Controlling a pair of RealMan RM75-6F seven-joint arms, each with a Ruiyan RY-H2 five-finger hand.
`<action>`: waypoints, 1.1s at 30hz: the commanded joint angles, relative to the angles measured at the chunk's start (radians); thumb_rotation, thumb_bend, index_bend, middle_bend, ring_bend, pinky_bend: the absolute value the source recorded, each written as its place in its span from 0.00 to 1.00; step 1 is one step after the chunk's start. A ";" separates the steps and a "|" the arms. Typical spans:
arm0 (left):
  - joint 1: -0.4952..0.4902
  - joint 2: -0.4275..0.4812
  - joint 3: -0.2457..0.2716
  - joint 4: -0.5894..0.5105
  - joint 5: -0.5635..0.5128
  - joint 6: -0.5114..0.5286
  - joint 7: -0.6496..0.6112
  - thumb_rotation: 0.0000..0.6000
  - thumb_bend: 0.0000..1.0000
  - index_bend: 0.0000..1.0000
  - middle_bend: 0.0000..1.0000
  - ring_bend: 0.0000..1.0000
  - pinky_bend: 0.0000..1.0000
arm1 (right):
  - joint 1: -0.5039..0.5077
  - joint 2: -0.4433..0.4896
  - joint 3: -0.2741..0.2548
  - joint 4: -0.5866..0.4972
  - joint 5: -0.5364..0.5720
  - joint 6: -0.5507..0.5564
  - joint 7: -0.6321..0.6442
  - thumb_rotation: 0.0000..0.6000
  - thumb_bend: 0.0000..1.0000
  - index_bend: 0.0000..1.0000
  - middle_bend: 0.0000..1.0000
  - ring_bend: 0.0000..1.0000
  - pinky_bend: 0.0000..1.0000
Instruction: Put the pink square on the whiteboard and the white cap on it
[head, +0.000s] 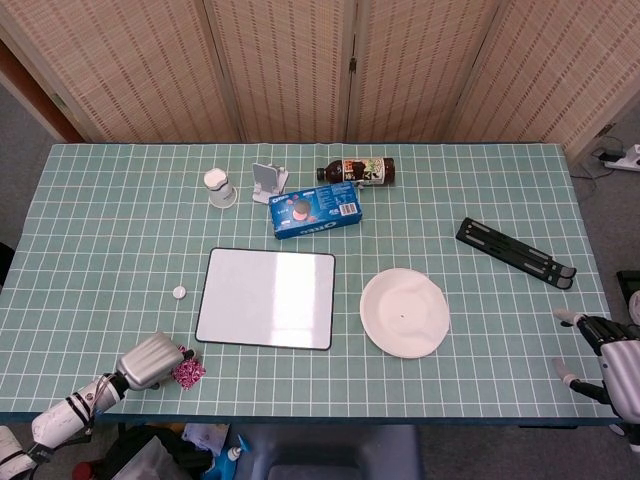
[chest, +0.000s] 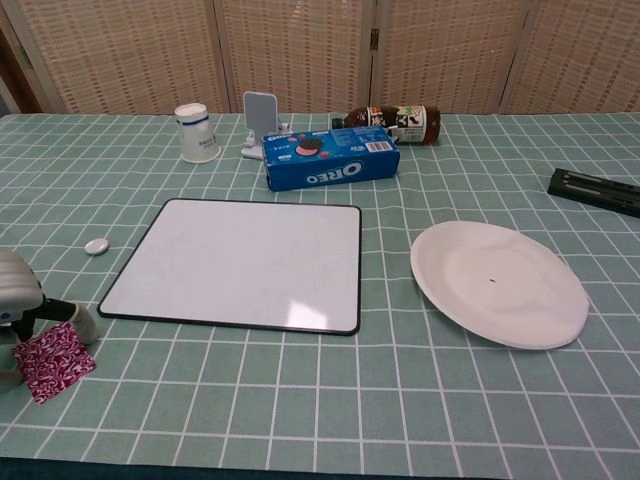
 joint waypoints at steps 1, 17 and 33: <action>0.000 0.000 0.002 -0.001 0.000 0.000 0.000 1.00 0.26 0.36 1.00 1.00 1.00 | -0.001 0.000 0.000 0.000 -0.001 0.001 0.000 1.00 0.22 0.25 0.35 0.30 0.36; 0.002 0.036 -0.008 -0.030 -0.009 0.041 -0.023 1.00 0.26 0.37 1.00 1.00 1.00 | -0.002 0.000 0.001 0.001 -0.006 0.007 0.002 1.00 0.22 0.25 0.35 0.30 0.36; -0.135 0.117 -0.150 -0.182 -0.119 -0.068 -0.078 1.00 0.26 0.35 1.00 1.00 1.00 | 0.009 0.009 0.007 0.007 -0.006 -0.003 0.016 1.00 0.22 0.25 0.35 0.30 0.36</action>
